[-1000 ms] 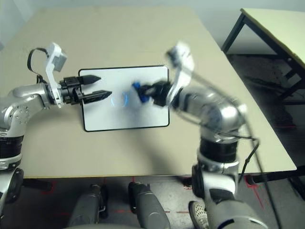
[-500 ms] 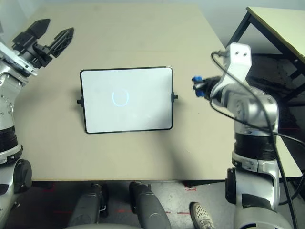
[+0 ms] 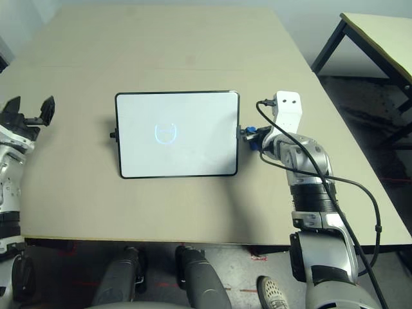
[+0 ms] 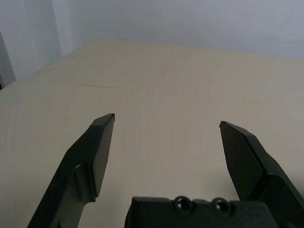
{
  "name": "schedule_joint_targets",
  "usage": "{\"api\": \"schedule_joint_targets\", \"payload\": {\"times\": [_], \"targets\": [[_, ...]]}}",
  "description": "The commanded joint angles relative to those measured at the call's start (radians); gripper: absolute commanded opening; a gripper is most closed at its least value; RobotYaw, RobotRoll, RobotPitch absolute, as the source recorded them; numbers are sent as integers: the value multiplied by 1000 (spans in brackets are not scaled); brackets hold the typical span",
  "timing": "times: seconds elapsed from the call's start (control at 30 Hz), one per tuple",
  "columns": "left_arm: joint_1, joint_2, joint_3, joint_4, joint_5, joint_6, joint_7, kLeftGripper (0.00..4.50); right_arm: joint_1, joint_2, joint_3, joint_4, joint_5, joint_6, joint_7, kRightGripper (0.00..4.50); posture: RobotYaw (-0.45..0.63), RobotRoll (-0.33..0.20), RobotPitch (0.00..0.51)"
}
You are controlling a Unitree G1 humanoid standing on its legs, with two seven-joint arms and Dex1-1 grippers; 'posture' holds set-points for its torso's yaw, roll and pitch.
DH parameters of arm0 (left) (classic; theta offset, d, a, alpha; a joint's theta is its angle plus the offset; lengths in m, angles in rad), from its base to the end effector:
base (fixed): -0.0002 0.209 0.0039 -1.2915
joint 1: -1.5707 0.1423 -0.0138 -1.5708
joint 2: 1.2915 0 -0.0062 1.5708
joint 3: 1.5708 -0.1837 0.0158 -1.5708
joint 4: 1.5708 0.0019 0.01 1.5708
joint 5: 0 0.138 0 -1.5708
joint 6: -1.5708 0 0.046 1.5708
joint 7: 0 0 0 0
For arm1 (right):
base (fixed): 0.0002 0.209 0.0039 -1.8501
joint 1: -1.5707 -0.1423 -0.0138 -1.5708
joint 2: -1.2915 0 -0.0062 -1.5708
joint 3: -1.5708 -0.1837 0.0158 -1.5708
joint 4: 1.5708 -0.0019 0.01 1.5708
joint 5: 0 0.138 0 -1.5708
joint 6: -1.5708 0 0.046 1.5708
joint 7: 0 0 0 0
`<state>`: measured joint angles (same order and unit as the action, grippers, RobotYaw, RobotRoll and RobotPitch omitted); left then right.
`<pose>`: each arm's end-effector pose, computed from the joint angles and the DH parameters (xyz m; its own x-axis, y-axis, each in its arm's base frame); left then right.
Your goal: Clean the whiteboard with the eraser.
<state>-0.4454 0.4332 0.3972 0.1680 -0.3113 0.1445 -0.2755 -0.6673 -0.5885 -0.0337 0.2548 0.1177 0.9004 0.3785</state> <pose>0.2641 0.2835 0.1554 0.9625 0.0404 0.2681 -0.0427 0.9991 0.0027 0.2998 -0.2542 0.1693 0.8723 0.0413 -0.4873 -0.1649 0.9629 -0.2136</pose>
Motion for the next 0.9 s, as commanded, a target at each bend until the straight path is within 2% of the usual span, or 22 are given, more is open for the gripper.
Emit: {"api": "schedule_joint_targets", "payload": {"times": [0.03, 0.27, 0.43, 0.77, 0.9], "targets": [[-2, -2, -25, -3, 8, 3, -3, 4500, 13, 12, -10, 15, -10, -8, -14, 2203, 56, 0, 130], [-23, 3, -36, 22, 1, -3, -8, 4500, 12, 13, -62, -24, -4, -15, -57, 4461, 40, 0, 120], [-60, 14, -36, 57, 6, -10, -18, 4500, 16, 11, -128, -15, 13, -12, -82, 4461, 27, 0, 114], [-88, 13, -52, 96, 5, -18, -31, 4500, 46, 52, -100, 93, 15, -39, -33, 4461, 21, 0, 120], [-77, 10, -51, 86, 3, -17, -29, 4500, 34, 48, -75, 172, -22, -119, -32, 4461, 32, 0, 121]]}}
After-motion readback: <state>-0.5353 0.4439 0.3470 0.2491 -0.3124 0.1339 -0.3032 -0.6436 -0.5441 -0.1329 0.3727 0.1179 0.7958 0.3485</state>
